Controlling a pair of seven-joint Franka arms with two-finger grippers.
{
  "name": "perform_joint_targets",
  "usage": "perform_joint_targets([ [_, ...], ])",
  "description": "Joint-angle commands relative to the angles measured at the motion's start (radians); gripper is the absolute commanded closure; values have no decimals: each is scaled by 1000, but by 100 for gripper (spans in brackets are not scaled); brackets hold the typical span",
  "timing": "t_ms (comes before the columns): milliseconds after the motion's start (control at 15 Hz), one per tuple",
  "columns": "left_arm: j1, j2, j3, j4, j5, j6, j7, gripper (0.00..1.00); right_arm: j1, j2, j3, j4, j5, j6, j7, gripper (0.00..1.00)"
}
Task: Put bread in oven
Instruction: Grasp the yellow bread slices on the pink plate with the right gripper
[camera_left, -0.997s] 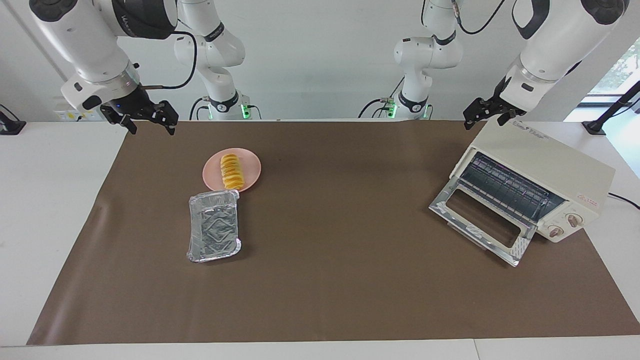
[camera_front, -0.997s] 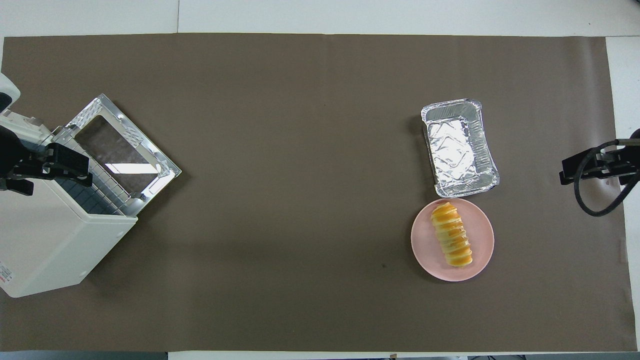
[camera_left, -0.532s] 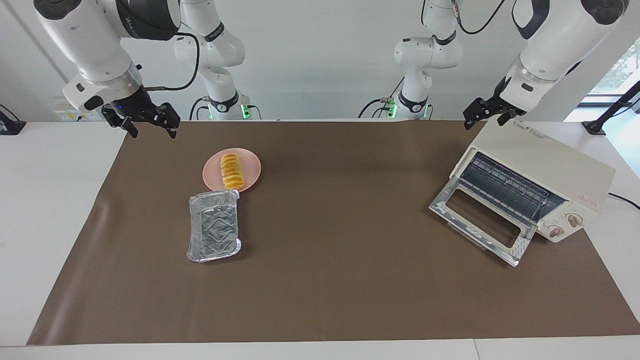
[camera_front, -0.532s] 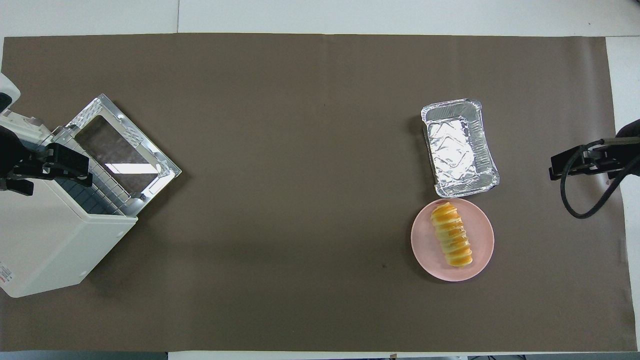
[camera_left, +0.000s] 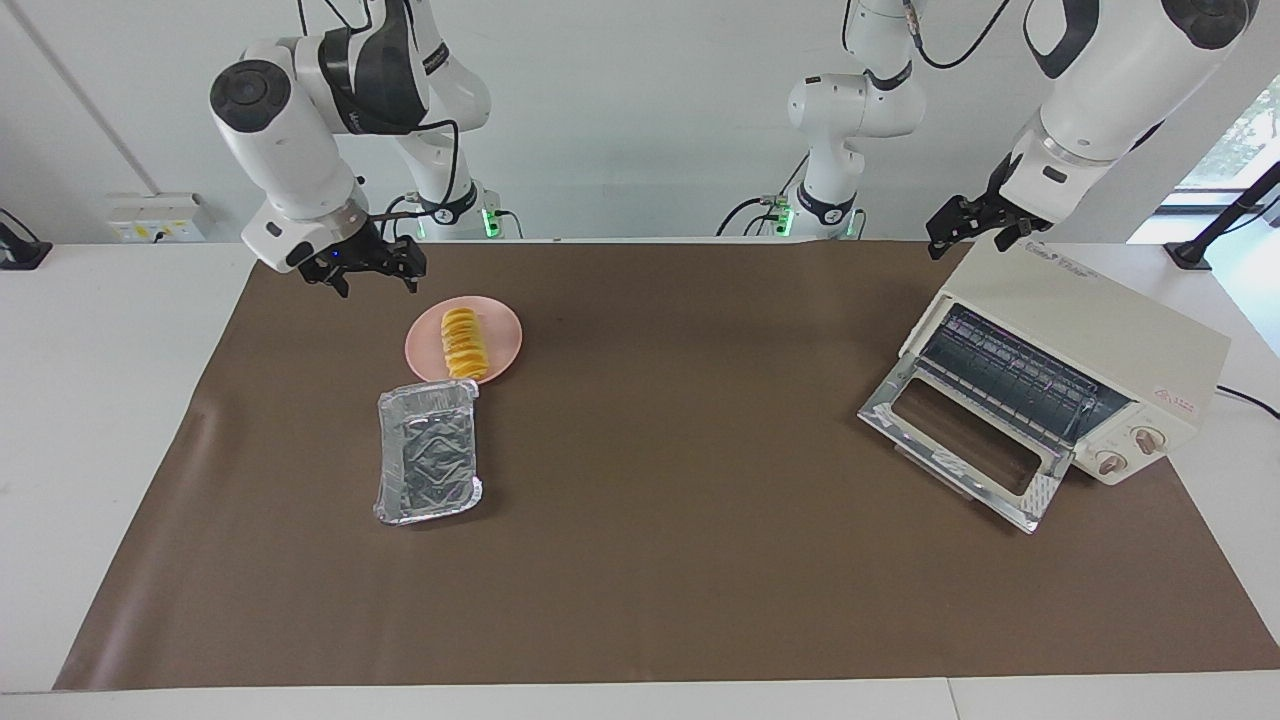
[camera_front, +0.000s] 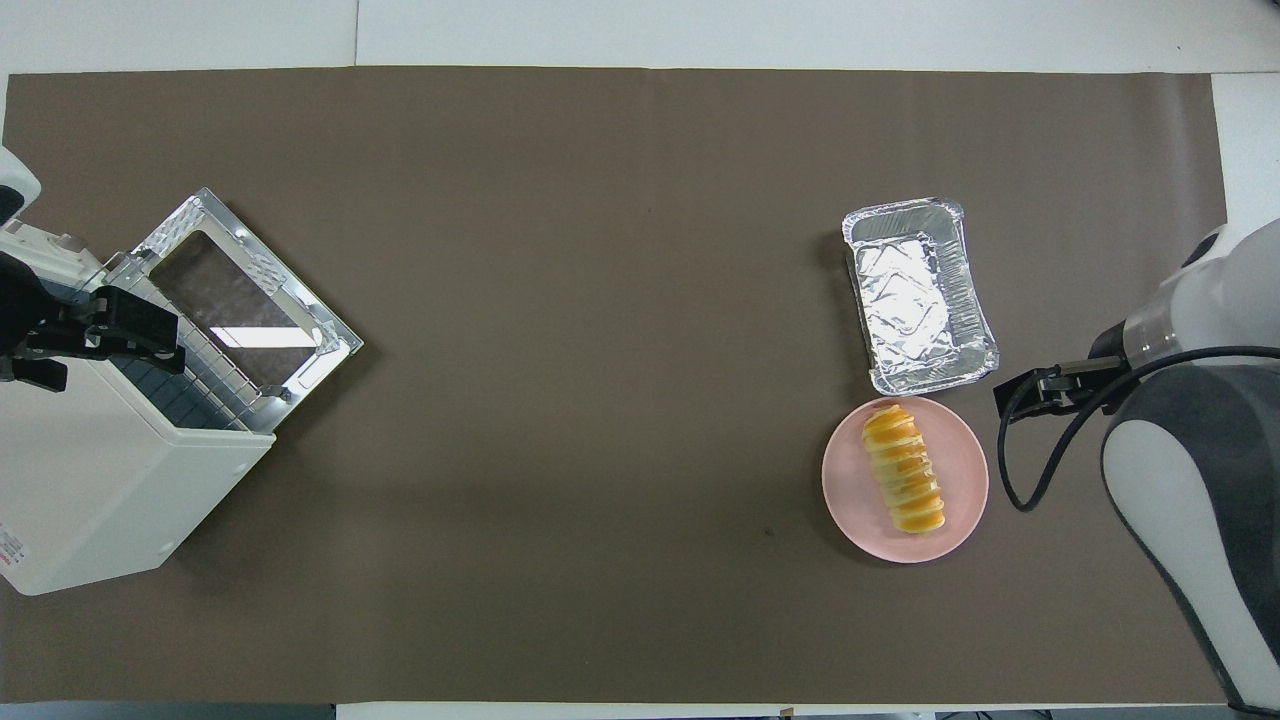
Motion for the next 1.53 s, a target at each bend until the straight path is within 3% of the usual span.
perform_joint_targets([
  [0, 5, -18, 3, -10, -16, -6, 7, 0, -3, -65, 12, -162, 49, 120, -2, 0],
  [399, 5, -18, 3, -10, -16, -6, 7, 0, -2, -88, 98, -373, 51, 361, 42, 0],
  [731, 5, -18, 3, -10, -16, -6, 7, 0, 49, -82, 102, -516, 51, 565, 25, 0],
  [1263, 5, -18, 3, -10, -16, -6, 7, 0, 44, -79, 102, -598, 51, 629, 32, 1],
  [1329, 5, -18, 3, -9, -16, -6, 7, 0, 43, -79, 102, -598, 52, 629, 34, 5],
  [1462, 5, -17, 3, -10, -16, -6, 7, 0, 37, -74, 102, -599, 52, 627, 34, 26],
])
